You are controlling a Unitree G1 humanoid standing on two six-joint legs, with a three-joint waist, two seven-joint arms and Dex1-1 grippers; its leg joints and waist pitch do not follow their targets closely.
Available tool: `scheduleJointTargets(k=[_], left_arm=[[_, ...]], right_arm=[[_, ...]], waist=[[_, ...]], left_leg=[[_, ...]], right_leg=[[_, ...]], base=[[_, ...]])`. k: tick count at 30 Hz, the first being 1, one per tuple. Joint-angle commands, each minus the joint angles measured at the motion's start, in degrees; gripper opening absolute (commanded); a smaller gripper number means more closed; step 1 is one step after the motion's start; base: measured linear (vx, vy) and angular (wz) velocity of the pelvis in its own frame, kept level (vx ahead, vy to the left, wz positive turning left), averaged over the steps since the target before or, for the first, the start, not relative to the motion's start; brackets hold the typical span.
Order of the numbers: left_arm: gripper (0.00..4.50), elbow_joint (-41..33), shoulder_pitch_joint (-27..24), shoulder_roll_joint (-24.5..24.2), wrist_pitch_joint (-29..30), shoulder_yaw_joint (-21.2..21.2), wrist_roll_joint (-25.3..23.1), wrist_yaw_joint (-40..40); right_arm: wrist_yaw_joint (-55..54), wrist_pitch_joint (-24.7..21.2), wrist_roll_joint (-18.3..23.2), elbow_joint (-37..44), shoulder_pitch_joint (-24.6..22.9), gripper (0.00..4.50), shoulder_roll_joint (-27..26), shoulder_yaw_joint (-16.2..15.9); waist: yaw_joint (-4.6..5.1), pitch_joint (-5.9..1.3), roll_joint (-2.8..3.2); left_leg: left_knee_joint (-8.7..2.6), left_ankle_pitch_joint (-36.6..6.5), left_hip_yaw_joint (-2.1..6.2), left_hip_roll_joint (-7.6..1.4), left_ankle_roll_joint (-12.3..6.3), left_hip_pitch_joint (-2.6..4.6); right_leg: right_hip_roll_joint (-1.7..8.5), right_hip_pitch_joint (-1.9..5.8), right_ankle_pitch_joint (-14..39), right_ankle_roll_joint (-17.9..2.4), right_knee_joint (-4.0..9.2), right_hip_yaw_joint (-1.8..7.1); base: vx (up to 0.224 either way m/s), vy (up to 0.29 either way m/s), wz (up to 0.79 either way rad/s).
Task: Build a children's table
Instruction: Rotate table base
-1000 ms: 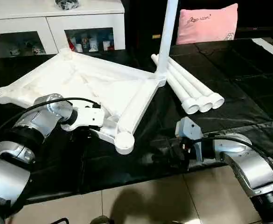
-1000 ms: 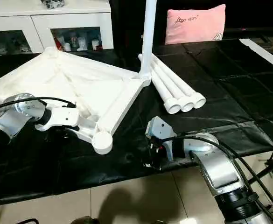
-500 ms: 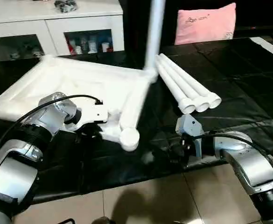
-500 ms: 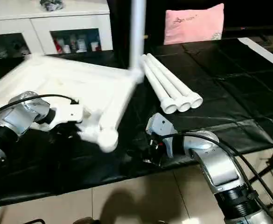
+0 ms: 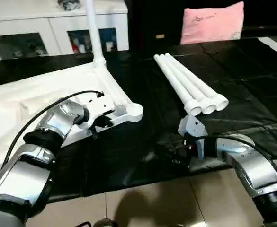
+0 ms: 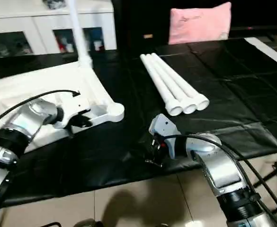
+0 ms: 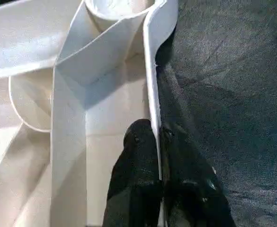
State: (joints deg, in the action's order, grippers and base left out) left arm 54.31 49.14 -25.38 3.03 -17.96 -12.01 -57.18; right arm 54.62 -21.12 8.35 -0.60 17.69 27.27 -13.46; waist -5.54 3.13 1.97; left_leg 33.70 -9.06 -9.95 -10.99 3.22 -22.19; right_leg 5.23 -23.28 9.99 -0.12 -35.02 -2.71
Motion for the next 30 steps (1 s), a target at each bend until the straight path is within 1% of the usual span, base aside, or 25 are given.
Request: scheduleJointTargets(k=[1,2,4,6,8,10,12,13,14,15,16,17,18,19,20,21,22,23,24,25,26,27,28,29,30], left_arm=[[0.02,-1.2,-0.4,0.8,-6.9,1.0,1.4,-1.1],[0.02,-1.4,-0.9,1.0,-8.6,0.5,1.4,-2.0],[0.02,-1.8,-1.4,1.0,-10.2,-0.2,1.3,-3.3],[0.02,-2.0,-1.9,0.8,-10.7,-1.1,1.0,-4.4],[0.02,-2.0,-2.2,0.9,-12.6,-1.4,1.1,-5.0],[0.02,-1.3,-2.1,1.2,-13.8,-1.3,0.9,-4.4],[0.02,0.8,-1.3,1.5,-15.6,-1.1,-0.3,-1.4],[0.02,1.7,-1.0,1.6,-16.1,-0.9,-0.7,0.3],[0.02,1.7,-1.0,1.6,-16.1,-0.9,-0.7,0.3],[0.31,2.4,-0.7,1.8,-16.1,0.3,-0.1,1.7],[0.31,1.7,-0.8,1.9,-14.7,2.2,2.0,1.4],[0.31,0.5,-1.3,1.9,-13.2,3.8,4.0,0.3],[0.31,-0.3,-1.6,1.9,-12.6,4.5,4.9,0.0],[0.52,-3.9,-3.0,2.0,-10.0,7.4,8.5,-0.9],[0.73,-5.6,-3.7,2.0,-9.0,8.8,10.2,-0.8],[0.74,-7.9,-4.7,2.0,-7.7,10.3,11.8,-0.3],[0.74,-9.2,-5.4,2.0,-7.3,10.9,12.6,0.2],[0.74,-12.4,-6.9,2.0,-6.3,12.5,14.2,1.7],[0.99,-17.7,-9.4,2.3,-1.6,14.7,17.1,2.7],[1.12,-18.1,-9.6,2.4,-1.2,14.9,17.4,2.8],[1.16,-20.7,-11.1,2.7,0.2,15.8,18.3,4.0],[1.16,-26.4,-14.3,3.8,3.4,18.2,19.9,7.5],[1.19,-30.2,-16.4,4.7,5.8,19.7,21.0,9.9],[1.46,-35.2,-19.3,6.4,8.0,22.0,21.5,14.2],[1.46,-35.2,-19.3,6.4,8.0,22.0,21.5,14.2]], right_arm=[[-0.7,-0.3,-0.1,1.0,-0.3,4.50,0.2,0.7],[-1.0,-0.3,0.0,1.0,-0.5,4.50,0.2,0.8],[-1.3,-0.5,0.1,1.1,-0.6,4.50,0.2,1.0],[-1.4,-0.6,0.2,1.4,-0.8,4.50,0.2,1.0],[-1.6,-0.7,0.2,1.6,-1.1,4.50,0.3,1.1],[-1.8,-0.8,0.3,1.7,-1.3,4.50,0.3,1.2],[-2.6,-0.9,0.3,1.8,-1.4,4.50,0.3,1.3],[-3.3,-1.0,0.2,1.8,-1.4,4.50,0.1,1.5],[-3.3,-1.0,0.2,1.8,-1.4,4.50,0.1,1.5],[-4.7,-1.2,0.1,1.8,-1.5,4.50,-0.3,2.1],[-6.7,-1.3,-0.1,1.9,-1.6,4.50,-1.2,3.0],[-8.3,-1.5,-0.1,2.0,-1.7,4.50,-1.8,3.7],[-8.9,-1.7,0.0,2.2,-1.7,4.50,-2.2,4.1],[-11.6,-2.4,0.2,2.7,-1.9,4.50,-3.5,5.7],[-12.9,-2.5,0.3,2.9,-2.0,4.50,-4.1,6.4],[-13.6,-3.1,0.9,3.4,-2.2,4.50,-4.8,7.2],[-13.8,-3.1,1.2,3.8,-2.3,4.50,-5.0,7.4],[-14.2,-3.3,2.0,4.7,-2.7,4.50,-5.5,7.9],[-15.1,-4.1,2.7,5.9,-3.4,4.50,-6.2,8.4],[-15.2,-4.2,2.8,5.9,-3.4,4.50,-6.3,8.4],[-15.9,-4.5,3.0,6.4,-3.6,4.50,-6.6,8.8],[-17.7,-5.1,3.5,7.4,-4.2,4.50,-7.8,9.8],[-19.2,-4.9,3.7,7.9,-4.5,4.50,-8.7,10.6],[-21.3,-5.0,4.0,8.7,-5.0,4.50,-10.0,11.7],[-21.3,-5.0,4.0,8.7,-5.0,4.50,-10.0,11.7]], waist=[[-0.26,-4.38,0.28],[-0.38,-4.39,0.46],[-0.55,-4.44,0.56],[-1.02,-4.34,0.46],[-1.15,-4.23,0.27],[-1.14,-4.14,0.36],[-1.10,-4.15,0.21],[-1.11,-4.16,0.26],[-1.04,-4.16,0.26],[-1.09,-4.15,0.37],[-1.06,-4.10,0.67],[-0.92,-4.21,0.46],[-0.86,-4.20,0.47],[-0.75,-4.18,0.31],[-0.70,-4.20,0.09],[-0.69,-4.30,0.19],[-0.55,-4.25,0.17],[-0.55,-4.22,-0.22],[-0.48,-4.23,-0.30],[-0.48,-4.23,-0.30],[-0.30,-4.00,-0.20],[-0.04,-4.12,-0.88],[0.04,-3.85,-0.72],[0.36,-3.91,-0.96],[0.59,-3.96,-0.70]], left_leg=[[-3.70,-15.5,0.55,-1.39,-0.41,1.19],[-3.73,-15.5,0.52,-1.45,-0.33,1.23],[-3.72,-15.8,0.51,-1.52,-0.24,1.35],[-3.76,-16.4,0.46,-1.58,0.04,1.42],[-3.93,-16.9,0.50,-1.61,0.26,1.40],[-4.03,-18.0,0.54,-1.66,0.58,1.49],[-4.06,-18.1,0.58,-1.62,0.73,1.41],[-4.07,-18.1,0.60,-1.59,0.75,1.37],[-4.06,-18.1,0.58,-1.58,0.85,1.40],[-4.05,-18.1,0.59,-1.60,0.92,1.48],[-4.06,-18.4,0.59,-1.54,1.02,1.49],[-4.10,-18.5,0.63,-1.48,1.36,1.40],[-4.14,-18.3,0.63,-1.50,1.47,1.38],[-4.17,-17.7,0.63,-1.57,1.54,1.27],[-4.21,-17.6,0.64,-1.64,1.48,1.21],[-4.16,-17.4,0.57,-1.69,1.48,1.33],[-4.10,-16.9,0.56,-1.65,1.02,1.24],[-4.06,-16.7,0.48,-1.72,0.63,1.25],[-4.04,-15.6,0.45,-1.76,0.22,1.19],[-4.04,-15.6,0.45,-1.76,0.22,1.19],[-4.07,-15.5,0.31,-1.60,-0.19,1.07],[-4.11,-15.2,0.31,-1.92,0.05,1.11],[-4.17,-15.1,0.30,-1.80,-0.31,0.83],[-4.10,-15.4,0.18,-1.70,-0.55,0.97],[-4.17,-15.4,0.28,-1.90,-0.26,0.89]], right_leg=[[2.50,3.12,8.0,-13.3,4.00,1.63],[2.47,3.04,7.5,-13.4,3.94,1.64],[2.46,2.95,7.3,-13.5,3.94,1.66],[2.52,2.90,7.7,-13.3,3.84,1.74],[2.64,2.91,9.5,-12.6,3.98,1.75],[2.67,2.76,11.3,-12.2,4.15,1.78],[2.63,2.80,11.8,-11.7,4.18,1.79],[2.65,2.81,11.9,-11.5,4.20,1.79],[2.62,2.77,12.0,-11.3,4.23,1.81],[2.65,2.67,12.2,-11.2,4.28,1.84],[2.62,2.65,12.5,-11.2,4.31,1.83],[2.66,2.74,12.9,-11.1,4.30,1.79],[2.62,2.76,12.6,-11.1,4.19,1.77],[2.76,2.75,11.8,-11.8,3.99,1.80],[2.83,2.77,11.5,-12.2,3.92,1.76],[2.82,2.68,11.0,-12.6,3.80,1.75],[2.64,2.67,10.1,-13.0,3.75,1.73],[2.71,2.75,10.2,-12.8,3.66,1.74],[2.79,2.87,10.4,-12.4,3.46,1.73],[2.79,2.87,10.4,-12.4,3.46,1.73],[2.58,2.56,11.4,-12.0,3.83,1.76],[2.75,2.89,11.4,-12.0,3.47,1.82],[2.74,2.71,12.2,-11.8,3.75,1.81],[2.58,2.49,14.1,-11.3,4.01,1.77],[2.62,2.63,14.1,-11.2,3.82,1.77]], base=[[0.000,0.000,0.00],[0.000,0.000,0.00],[0.000,0.000,0.00],[0.000,0.000,0.00],[0.000,0.000,0.00],[0.000,0.000,0.00],[0.000,0.000,0.00],[0.000,0.000,0.00],[0.000,0.000,0.00],[0.000,0.000,0.00],[0.000,0.000,0.00],[0.000,0.000,0.00],[0.000,0.000,0.00],[0.000,0.000,0.00],[0.000,0.000,0.00],[0.000,0.000,0.00],[0.000,0.000,0.00],[0.000,0.000,0.00],[0.000,0.000,0.00],[0.000,0.000,0.00],[0.000,0.000,0.00],[0.000,0.000,0.00],[0.000,0.000,0.00],[0.000,0.000,0.00],[0.000,0.000,0.00]])
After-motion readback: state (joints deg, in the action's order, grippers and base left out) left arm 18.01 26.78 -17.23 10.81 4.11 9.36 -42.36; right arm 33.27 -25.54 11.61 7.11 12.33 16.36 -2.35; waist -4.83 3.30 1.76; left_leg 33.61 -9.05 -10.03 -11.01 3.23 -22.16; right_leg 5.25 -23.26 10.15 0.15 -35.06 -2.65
